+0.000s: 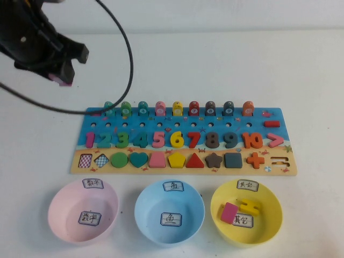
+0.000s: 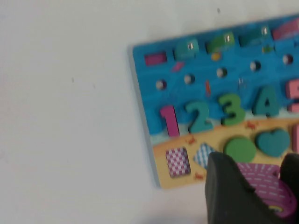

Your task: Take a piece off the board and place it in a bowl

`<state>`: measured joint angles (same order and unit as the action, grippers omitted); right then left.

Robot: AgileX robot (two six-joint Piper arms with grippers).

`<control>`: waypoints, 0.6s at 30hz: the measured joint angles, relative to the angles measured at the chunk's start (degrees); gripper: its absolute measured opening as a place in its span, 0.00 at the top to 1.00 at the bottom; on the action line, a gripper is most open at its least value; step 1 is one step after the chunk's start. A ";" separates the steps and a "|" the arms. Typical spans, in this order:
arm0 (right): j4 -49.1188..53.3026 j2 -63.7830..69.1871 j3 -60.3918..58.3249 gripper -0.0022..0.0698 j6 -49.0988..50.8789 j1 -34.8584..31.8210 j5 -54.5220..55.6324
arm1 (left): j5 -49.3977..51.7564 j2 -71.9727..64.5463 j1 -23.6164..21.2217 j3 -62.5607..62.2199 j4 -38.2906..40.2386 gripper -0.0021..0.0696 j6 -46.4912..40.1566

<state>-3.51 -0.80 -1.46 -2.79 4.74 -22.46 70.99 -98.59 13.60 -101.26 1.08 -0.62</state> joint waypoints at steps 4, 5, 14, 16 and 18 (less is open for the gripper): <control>0.00 0.00 0.00 0.99 0.00 0.00 0.00 | -1.17 9.64 0.09 12.42 0.39 0.70 0.62; 0.00 0.00 0.00 0.99 0.00 0.00 0.00 | -1.63 11.94 0.09 15.55 0.39 0.70 0.62; 0.00 0.00 0.00 0.99 0.00 0.00 0.00 | -2.63 25.00 0.09 35.72 1.26 0.70 0.62; 0.00 0.00 0.00 0.99 0.00 0.00 0.00 | -2.88 25.64 0.48 38.66 2.40 0.70 0.62; 0.00 0.00 0.00 0.99 0.00 0.00 0.00 | -3.53 25.76 0.60 41.01 4.81 0.70 -0.82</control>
<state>-3.51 -0.80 -1.46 -2.79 4.74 -22.46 67.46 -72.83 14.20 -60.25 5.89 -1.44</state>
